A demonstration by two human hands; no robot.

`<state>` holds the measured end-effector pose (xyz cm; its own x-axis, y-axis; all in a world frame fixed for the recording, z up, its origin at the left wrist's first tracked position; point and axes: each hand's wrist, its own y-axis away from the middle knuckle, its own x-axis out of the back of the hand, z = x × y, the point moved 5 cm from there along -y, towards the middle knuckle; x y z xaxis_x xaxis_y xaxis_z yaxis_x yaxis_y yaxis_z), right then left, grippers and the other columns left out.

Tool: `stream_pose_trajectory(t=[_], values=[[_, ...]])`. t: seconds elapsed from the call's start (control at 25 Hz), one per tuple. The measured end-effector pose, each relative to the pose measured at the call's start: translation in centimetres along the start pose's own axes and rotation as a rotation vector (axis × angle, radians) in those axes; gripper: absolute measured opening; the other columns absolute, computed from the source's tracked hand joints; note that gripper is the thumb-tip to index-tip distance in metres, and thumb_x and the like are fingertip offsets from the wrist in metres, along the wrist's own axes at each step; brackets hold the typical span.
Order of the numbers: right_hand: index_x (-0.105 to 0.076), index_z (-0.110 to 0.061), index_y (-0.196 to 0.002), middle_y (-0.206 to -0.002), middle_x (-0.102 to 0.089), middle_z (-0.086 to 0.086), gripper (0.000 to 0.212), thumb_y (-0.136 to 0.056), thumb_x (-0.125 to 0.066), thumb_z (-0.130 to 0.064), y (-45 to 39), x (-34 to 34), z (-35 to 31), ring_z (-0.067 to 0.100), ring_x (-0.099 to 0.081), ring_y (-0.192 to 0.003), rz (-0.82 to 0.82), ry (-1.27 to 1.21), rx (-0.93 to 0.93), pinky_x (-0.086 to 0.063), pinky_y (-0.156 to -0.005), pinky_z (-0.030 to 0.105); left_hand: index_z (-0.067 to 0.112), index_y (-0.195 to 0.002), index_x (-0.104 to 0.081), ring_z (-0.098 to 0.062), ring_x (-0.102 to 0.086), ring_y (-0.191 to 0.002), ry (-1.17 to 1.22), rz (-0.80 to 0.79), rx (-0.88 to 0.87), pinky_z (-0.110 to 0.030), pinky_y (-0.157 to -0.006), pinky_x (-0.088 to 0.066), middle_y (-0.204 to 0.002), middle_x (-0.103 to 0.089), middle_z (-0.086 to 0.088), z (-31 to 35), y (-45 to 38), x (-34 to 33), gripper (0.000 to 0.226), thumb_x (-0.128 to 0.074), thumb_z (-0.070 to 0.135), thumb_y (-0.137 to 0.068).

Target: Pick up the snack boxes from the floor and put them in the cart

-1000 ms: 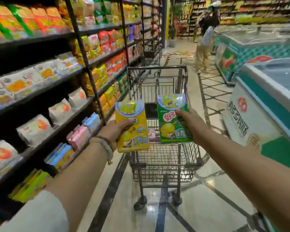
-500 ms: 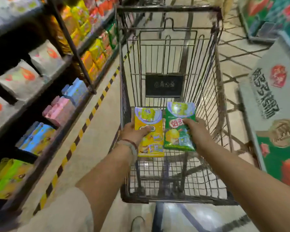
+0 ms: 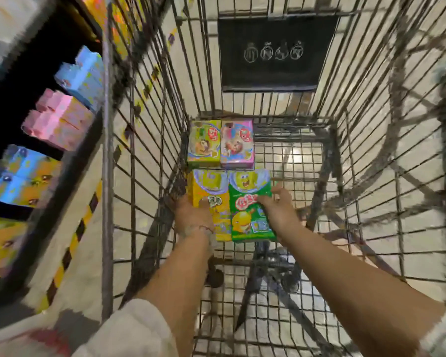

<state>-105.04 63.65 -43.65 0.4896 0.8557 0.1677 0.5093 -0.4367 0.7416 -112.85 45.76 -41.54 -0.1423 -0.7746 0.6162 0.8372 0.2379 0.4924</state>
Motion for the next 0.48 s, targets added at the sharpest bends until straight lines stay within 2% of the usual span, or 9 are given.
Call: stream_pose_trajectory(t=[0.12, 0.2, 0.28, 0.4, 0.48], values=[[-0.048, -0.015, -0.117, -0.082, -0.061, 0.003, 0.038, -0.085, -0.069, -0.021, -1.3, -0.5, 0.3, 0.024, -0.062, -0.081, 0.059, 0.003, 0.064, -0.053, -0.078, 0.031, 0.008, -0.127, -0.054, -0.034, -0.049, -0.117, -0.285, 0.071, -0.168, -0.037, -0.098, -0.038, -0.126, -0.053, -0.019, 0.0, -0.5, -0.5, 0.040, -0.055, 0.022, -0.089], [-0.055, -0.010, -0.119, -0.103, -0.064, 0.011, 0.040, -0.085, -0.069, -0.026, -2.1, -0.5, 0.2, 0.026, -0.060, -0.097, 0.143, 0.147, 0.164, -0.047, -0.085, 0.029, 0.014, -0.125, -0.058, -0.034, -0.047, -0.114, -0.410, 0.179, -0.342, -0.036, -0.093, -0.036, -0.125, -0.053, -0.014, 0.6, 0.6, -0.5, 0.038, -0.057, 0.015, -0.087], [-0.056, -0.007, -0.125, -0.123, -0.056, 0.017, 0.049, -0.085, -0.068, -0.033, -2.5, -0.8, -0.1, 0.030, -0.049, -0.119, 0.176, 0.296, 0.226, -0.039, -0.099, 0.036, 0.018, -0.122, -0.060, -0.033, -0.043, -0.116, -0.580, 0.116, -0.380, -0.037, -0.094, -0.033, -0.127, -0.053, -0.009, 0.5, 1.3, -1.2, 0.036, -0.054, 0.021, -0.087], [-0.046, -0.009, -0.135, -0.118, -0.054, 0.011, 0.060, -0.086, -0.066, -0.037, -2.9, -1.1, 0.3, 0.030, -0.053, -0.113, 0.132, 0.252, 0.190, -0.044, -0.090, 0.035, 0.017, -0.135, -0.046, -0.029, -0.030, -0.133, -0.683, -0.033, -0.289, -0.037, -0.108, -0.025, -0.145, -0.038, -0.008, -0.7, 0.4, -2.5, 0.048, -0.038, 0.033, -0.091], [-0.041, -0.013, -0.139, -0.113, -0.055, 0.006, 0.058, -0.089, -0.062, -0.035, -3.0, -1.2, 0.6, 0.026, -0.057, -0.107, 0.109, 0.210, 0.171, -0.046, -0.085, 0.032, 0.016, -0.144, -0.033, -0.027, -0.015, -0.142, -0.625, -0.112, -0.314, -0.035, -0.116, -0.010, -0.153, -0.023, -0.014, -0.2, -0.1, -3.2, 0.052, -0.033, 0.031, -0.094]])
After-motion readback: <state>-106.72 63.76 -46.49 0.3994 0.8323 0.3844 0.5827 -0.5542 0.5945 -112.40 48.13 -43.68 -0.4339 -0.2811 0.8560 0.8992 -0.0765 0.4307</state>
